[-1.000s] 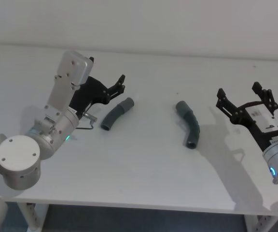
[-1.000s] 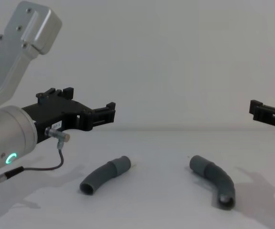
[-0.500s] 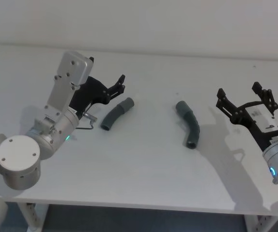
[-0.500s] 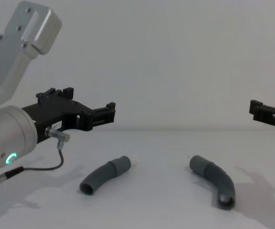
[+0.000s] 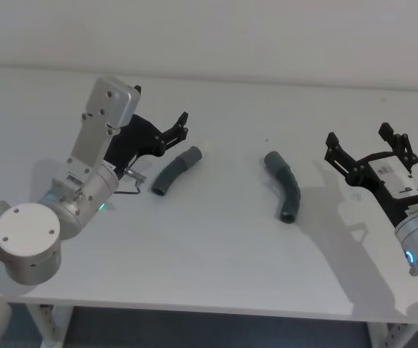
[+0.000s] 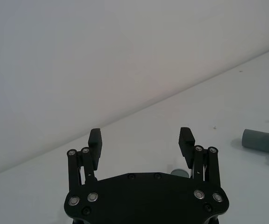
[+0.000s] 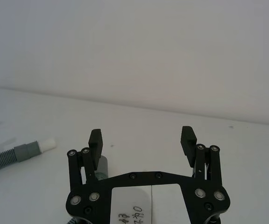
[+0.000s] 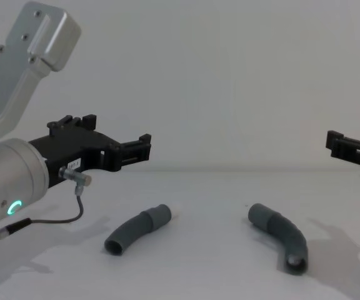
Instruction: Use both hands to pick up one end of the pipe from the table, align the ends, and insert them.
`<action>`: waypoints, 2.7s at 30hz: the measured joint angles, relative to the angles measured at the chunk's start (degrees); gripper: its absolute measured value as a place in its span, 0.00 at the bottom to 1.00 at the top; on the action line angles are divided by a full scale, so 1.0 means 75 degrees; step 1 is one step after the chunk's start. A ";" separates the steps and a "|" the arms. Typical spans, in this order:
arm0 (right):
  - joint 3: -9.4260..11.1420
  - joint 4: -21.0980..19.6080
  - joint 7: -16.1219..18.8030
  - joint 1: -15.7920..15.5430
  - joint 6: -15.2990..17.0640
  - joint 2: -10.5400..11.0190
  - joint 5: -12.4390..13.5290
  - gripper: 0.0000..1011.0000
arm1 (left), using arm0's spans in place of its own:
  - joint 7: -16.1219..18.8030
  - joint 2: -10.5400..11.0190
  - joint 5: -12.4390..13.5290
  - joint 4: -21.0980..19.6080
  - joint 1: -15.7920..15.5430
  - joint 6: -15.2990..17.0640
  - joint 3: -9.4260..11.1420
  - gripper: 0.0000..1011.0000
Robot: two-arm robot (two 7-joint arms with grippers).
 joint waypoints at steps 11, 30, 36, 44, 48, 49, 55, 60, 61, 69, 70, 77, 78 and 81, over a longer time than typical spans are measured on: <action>0.0016 0.0012 0.0024 0.0005 -0.0003 -0.0026 0.0017 0.99 | 0.0000 0.0000 -0.0001 0.0000 0.0000 0.0000 0.0000 0.99; -0.0093 0.0105 0.0082 0.0172 0.0111 0.0083 -0.0308 0.99 | -0.0125 -0.0026 0.0037 -0.0011 -0.0117 0.0468 0.0072 0.99; -0.0261 0.0109 0.0157 0.0320 0.0387 0.0212 -0.0627 0.99 | -0.0335 -0.0023 0.0044 -0.0052 -0.0229 0.0932 0.0162 0.99; -0.0547 0.0086 0.0259 0.0551 0.0905 0.0277 -0.0992 0.99 | -0.0778 -0.0012 -0.0039 0.0069 -0.0449 0.1499 0.0299 0.99; -0.0647 0.0099 0.0309 0.0664 0.1172 0.0258 -0.1095 0.99 | -0.0982 -0.0015 -0.0077 0.0217 -0.0579 0.1719 0.0359 0.99; -0.0647 0.0099 0.0309 0.0664 0.1172 0.0258 -0.1095 0.99 | -0.0982 -0.0015 -0.0077 0.0217 -0.0579 0.1719 0.0359 0.99; -0.0757 0.0212 0.0438 0.0899 0.1718 0.0167 -0.1153 0.99 | -0.1284 -0.0039 -0.0157 0.0476 -0.0775 0.2077 0.0398 0.99; -0.0822 0.0354 0.0569 0.1110 0.2102 0.0081 -0.1155 0.99 | -0.1449 -0.0078 -0.0242 0.0673 -0.0891 0.2295 0.0381 0.99; -0.0830 0.0375 0.0585 0.1142 0.2148 0.0068 -0.1155 0.99 | -0.1497 -0.0095 -0.0271 0.0751 -0.0936 0.2359 0.0363 0.99; -0.0879 0.0634 0.0774 0.1441 0.2635 -0.0048 -0.1123 0.99 | -0.1766 -0.0199 -0.0400 0.1208 -0.1202 0.2651 0.0305 0.99; -0.0882 0.0655 0.0794 0.1464 0.2675 -0.0056 -0.1115 0.99 | -0.1803 -0.0207 -0.0412 0.1249 -0.1229 0.2676 0.0303 0.99; -0.0885 0.0846 0.0986 0.1667 0.3087 -0.0123 -0.1039 0.99 | -0.2091 -0.0281 -0.0466 0.1589 -0.1470 0.2814 0.0311 0.99; -0.0883 0.0857 0.1001 0.1680 0.3119 -0.0126 -0.1033 0.99 | -0.2155 -0.0296 -0.0473 0.1650 -0.1519 0.2829 0.0324 0.99; -0.0878 0.0898 0.1072 0.1724 0.3242 -0.0139 -0.1016 0.99 | -0.2286 -0.0324 -0.0478 0.1763 -0.1618 0.2854 0.0355 0.99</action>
